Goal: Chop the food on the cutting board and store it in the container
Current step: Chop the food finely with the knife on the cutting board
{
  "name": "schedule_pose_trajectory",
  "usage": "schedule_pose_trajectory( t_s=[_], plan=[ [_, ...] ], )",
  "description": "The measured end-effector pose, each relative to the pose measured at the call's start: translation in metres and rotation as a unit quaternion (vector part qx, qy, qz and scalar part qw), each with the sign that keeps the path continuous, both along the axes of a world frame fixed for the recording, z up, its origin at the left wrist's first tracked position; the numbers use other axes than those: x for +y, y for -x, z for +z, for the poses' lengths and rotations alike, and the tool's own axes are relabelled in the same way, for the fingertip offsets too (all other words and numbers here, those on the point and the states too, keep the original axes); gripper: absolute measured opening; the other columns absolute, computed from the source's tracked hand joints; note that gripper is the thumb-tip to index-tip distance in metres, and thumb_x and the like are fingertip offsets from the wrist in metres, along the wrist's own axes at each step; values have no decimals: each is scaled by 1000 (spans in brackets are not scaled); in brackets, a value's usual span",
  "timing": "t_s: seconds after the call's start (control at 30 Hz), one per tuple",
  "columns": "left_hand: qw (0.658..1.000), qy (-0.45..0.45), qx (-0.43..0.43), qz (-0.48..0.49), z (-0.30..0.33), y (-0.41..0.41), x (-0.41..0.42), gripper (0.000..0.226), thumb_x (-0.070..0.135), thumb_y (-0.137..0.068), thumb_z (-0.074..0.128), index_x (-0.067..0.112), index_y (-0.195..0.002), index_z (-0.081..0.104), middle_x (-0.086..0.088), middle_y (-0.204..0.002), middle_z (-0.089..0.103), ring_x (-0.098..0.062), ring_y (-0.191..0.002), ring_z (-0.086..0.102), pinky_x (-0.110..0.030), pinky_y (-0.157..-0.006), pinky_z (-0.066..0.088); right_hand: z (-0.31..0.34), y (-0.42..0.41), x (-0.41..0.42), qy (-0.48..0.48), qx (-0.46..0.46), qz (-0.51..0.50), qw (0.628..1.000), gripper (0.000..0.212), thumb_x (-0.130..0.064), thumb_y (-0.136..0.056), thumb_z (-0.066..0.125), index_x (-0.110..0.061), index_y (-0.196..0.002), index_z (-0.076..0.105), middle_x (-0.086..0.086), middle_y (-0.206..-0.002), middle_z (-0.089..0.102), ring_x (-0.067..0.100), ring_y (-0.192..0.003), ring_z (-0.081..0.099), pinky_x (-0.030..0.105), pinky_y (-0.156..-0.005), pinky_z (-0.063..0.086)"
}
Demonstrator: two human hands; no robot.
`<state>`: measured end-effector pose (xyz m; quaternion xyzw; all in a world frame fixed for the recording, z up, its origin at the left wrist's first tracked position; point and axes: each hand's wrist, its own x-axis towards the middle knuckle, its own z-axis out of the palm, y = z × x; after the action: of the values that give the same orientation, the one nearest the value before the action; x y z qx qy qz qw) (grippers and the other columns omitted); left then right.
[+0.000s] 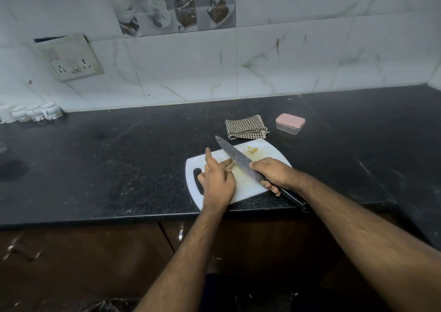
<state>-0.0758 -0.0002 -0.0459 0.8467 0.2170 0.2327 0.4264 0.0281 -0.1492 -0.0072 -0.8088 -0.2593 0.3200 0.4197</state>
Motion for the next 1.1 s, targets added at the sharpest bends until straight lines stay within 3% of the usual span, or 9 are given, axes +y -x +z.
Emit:
schedule_pose_trajectory(
  t_s=[0.1,0.23,0.33,0.47,0.63,0.8,0.9,1.0,1.1],
  plan=[
    [997,78,-6,-26,-5,1,7,93,26,-86,43,27,-160,-13,33,-126,59,-25,-131,47,-41,-116,17,-1,-2,0,10,-1,10,1000,37,-39,-106,36,-9,-98,55,2,-51,48,16,-34,37,24,-40,39],
    [988,153,-15,-34,0,3,10,94,32,-91,48,32,-160,-15,22,-138,59,-22,-135,46,-50,-120,26,0,1,0,17,-18,18,1000,38,-41,-107,36,-10,-97,54,2,-51,48,16,-35,38,24,-38,39],
    [975,218,-27,-45,4,6,13,90,13,-102,51,23,-161,-16,16,-136,63,-9,-127,54,-41,-115,37,0,2,0,23,-39,25,999,38,-44,-107,36,-14,-91,53,2,-52,49,16,-35,39,24,-38,39],
    [964,261,-9,-48,7,9,18,91,5,-101,48,20,-161,-18,13,-130,67,-10,-117,62,-28,-91,47,0,4,1,40,-79,35,995,40,-49,-106,38,-18,-82,49,3,-51,49,17,-35,40,25,-38,41],
    [963,266,-1,-42,12,12,13,94,-2,-91,45,19,-162,-14,7,-120,69,-11,-101,64,-27,-79,49,3,8,2,57,-114,50,991,44,-52,-105,39,-16,-83,50,2,-51,52,16,-34,42,26,-39,44],
    [976,215,4,-28,14,11,9,86,3,-93,41,13,-163,-8,15,-95,70,-10,-101,62,-46,-111,42,2,10,4,66,-134,36,988,44,-52,-104,38,-18,-81,52,2,-52,54,16,-35,44,27,-40,46],
    [988,152,3,-32,11,10,7,89,15,-83,38,11,-162,-4,21,-86,71,-7,-105,62,-52,-116,32,1,11,5,70,-145,17,987,43,-53,-105,37,-22,-78,53,1,-51,55,16,-35,46,28,-41,47],
    [991,137,-3,-7,8,7,6,82,2,-90,41,11,-162,2,13,-97,69,-10,-110,58,-47,-115,31,0,13,3,68,-149,9,986,44,-53,-105,36,-22,-79,53,0,-50,55,16,-35,47,27,-41,47],
    [990,138,0,-18,7,8,7,87,5,-86,42,14,-162,0,10,-121,66,-15,-127,48,-41,-115,33,0,14,1,58,-144,3,988,45,-53,-105,36,-20,-80,54,-1,-50,54,16,-36,47,27,-42,47]
  ],
)
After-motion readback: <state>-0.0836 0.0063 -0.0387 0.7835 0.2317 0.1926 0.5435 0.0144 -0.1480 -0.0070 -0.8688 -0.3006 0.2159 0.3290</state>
